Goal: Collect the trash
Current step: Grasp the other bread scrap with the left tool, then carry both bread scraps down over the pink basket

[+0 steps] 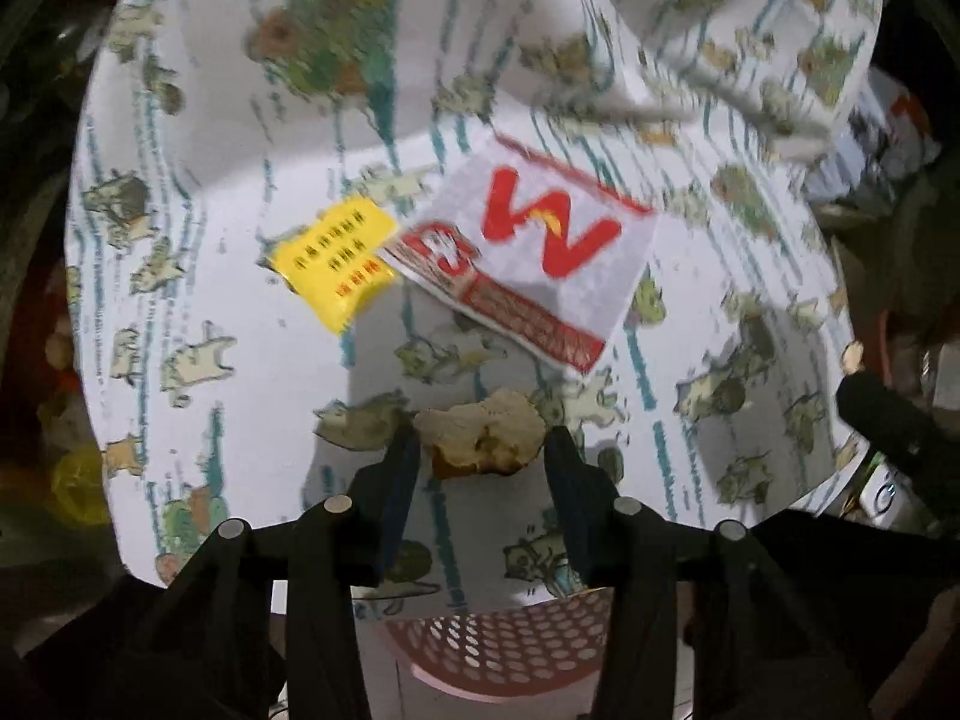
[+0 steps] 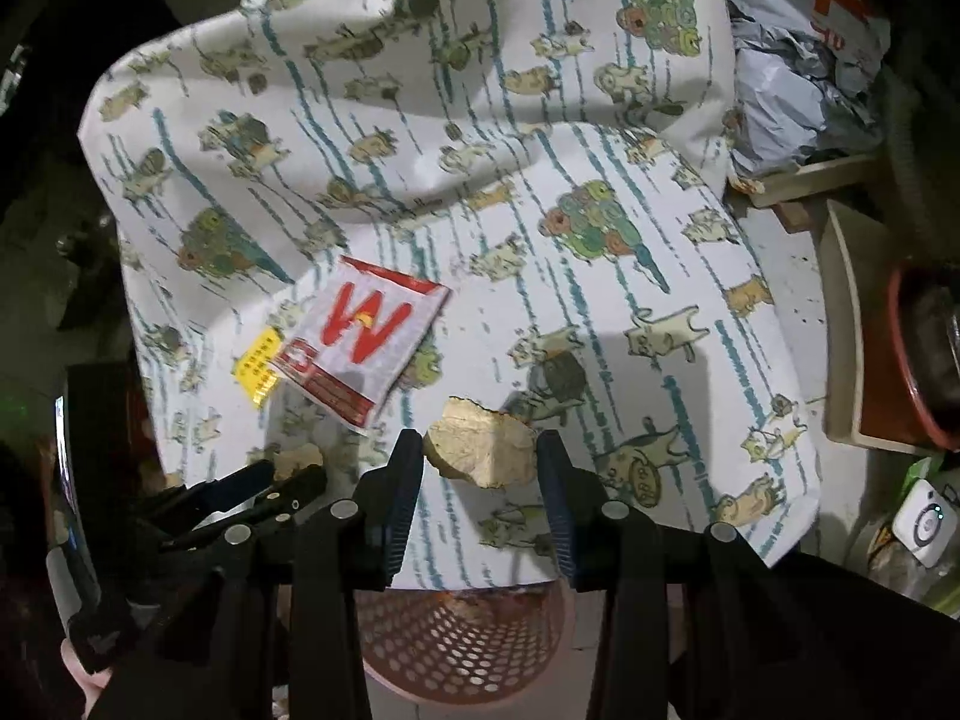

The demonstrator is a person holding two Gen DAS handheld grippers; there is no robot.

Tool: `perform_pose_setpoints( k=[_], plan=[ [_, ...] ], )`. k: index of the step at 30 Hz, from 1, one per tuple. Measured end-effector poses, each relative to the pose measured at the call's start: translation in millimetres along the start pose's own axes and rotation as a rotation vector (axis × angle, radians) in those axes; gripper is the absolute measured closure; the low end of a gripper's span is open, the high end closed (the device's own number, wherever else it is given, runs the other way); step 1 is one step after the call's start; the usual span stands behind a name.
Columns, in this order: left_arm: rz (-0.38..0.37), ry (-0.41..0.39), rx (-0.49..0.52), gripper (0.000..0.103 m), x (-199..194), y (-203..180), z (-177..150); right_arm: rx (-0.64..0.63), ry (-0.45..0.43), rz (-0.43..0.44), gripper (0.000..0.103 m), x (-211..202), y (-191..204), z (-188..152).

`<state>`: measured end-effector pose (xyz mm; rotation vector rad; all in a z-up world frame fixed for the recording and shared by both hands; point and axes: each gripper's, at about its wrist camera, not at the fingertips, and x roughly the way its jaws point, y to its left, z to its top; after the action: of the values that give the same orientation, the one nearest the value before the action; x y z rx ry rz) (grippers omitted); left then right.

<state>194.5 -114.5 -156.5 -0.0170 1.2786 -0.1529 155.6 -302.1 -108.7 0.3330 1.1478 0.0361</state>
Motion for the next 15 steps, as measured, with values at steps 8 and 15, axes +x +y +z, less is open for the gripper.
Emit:
perform_pose_setpoints(
  k=[8, 15],
  plan=[
    [0.018, -0.191, -0.007, 0.061, -63, 22, 4, -0.06, -0.08, 0.018, 0.062, -19, 18, -1],
    [0.024, -0.317, -0.03, 0.061, -111, 49, -10, -0.113, -0.135, -0.004, 0.062, -39, 32, -9]
  ],
)
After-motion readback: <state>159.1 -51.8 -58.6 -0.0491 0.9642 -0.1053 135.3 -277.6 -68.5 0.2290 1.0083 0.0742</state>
